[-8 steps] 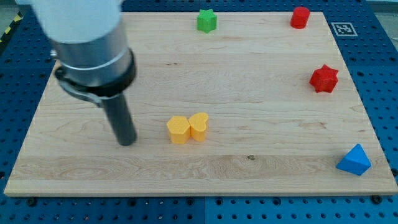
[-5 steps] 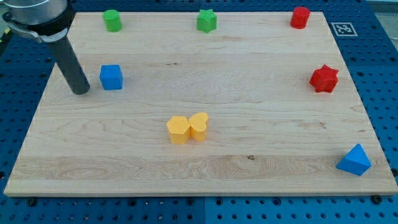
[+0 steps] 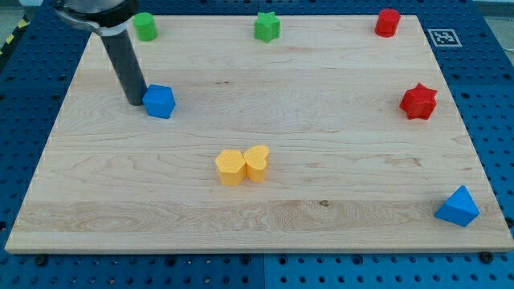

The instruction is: Slide blue cube towards red star

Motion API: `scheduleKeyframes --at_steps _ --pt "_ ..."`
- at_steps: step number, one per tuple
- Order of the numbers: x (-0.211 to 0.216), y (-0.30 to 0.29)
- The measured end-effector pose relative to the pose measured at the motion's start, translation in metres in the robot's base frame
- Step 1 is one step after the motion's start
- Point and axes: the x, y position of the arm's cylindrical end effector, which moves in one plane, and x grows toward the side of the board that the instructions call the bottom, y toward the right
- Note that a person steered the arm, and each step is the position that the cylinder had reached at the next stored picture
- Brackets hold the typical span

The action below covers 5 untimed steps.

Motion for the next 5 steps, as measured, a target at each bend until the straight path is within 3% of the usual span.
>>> scheduleKeyframes --at_steps 5 --pt "0.025 0.044"
